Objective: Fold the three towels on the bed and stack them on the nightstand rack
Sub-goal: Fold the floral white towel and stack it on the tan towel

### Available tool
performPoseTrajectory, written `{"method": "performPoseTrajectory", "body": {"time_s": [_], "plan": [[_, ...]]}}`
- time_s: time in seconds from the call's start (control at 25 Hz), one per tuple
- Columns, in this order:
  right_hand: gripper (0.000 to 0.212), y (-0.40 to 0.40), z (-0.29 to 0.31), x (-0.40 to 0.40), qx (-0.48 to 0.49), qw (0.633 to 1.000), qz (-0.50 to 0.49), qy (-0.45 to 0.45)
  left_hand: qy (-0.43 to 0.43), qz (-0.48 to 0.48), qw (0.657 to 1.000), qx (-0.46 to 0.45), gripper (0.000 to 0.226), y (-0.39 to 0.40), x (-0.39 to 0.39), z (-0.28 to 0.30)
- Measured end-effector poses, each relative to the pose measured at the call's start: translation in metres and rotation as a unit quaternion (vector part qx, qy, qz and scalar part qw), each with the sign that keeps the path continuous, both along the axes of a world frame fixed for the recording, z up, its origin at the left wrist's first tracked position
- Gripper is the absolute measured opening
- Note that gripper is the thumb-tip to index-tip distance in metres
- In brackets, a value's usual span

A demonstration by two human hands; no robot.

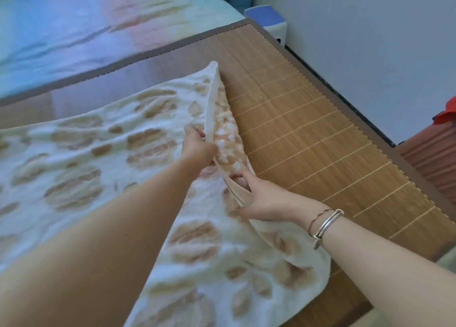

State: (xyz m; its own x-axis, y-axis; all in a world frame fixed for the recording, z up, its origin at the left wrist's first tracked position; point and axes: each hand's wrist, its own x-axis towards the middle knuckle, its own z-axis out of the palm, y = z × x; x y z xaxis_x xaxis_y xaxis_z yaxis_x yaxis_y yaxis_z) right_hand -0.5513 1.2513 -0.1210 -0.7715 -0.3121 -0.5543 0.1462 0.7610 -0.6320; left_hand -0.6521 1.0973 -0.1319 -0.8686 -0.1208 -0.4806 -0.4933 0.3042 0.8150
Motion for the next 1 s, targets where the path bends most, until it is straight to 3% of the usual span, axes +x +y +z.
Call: {"method": "performPoseTrajectory", "body": {"time_s": [0.12,0.24,0.44,0.56,0.8,1.0], "plan": [[0.087,-0.064,0.014,0.018,0.056,0.995,0.086,0.019,0.038,0.037,0.998,0.020,0.037,-0.083,0.028,0.017],[0.088,-0.141,0.028,0.043,0.053,0.989,0.131,0.042,0.073,0.065,0.995,0.002,0.031,-0.173,0.063,0.032],[0.081,-0.271,0.020,0.092,0.024,0.977,0.210,0.035,0.033,0.086,0.996,-0.021,0.036,-0.311,0.116,0.040],[0.074,-0.316,0.007,0.119,0.005,0.978,0.210,-0.004,-0.009,0.072,0.997,0.026,0.034,-0.352,0.146,0.032],[0.076,-0.360,0.001,0.136,-0.062,0.975,0.181,-0.111,-0.051,0.087,0.995,-0.004,0.042,-0.409,0.176,0.013],[0.077,-0.388,0.000,0.151,-0.044,0.953,0.263,-0.143,-0.085,0.100,0.991,-0.029,0.042,-0.432,0.212,-0.003]]}}
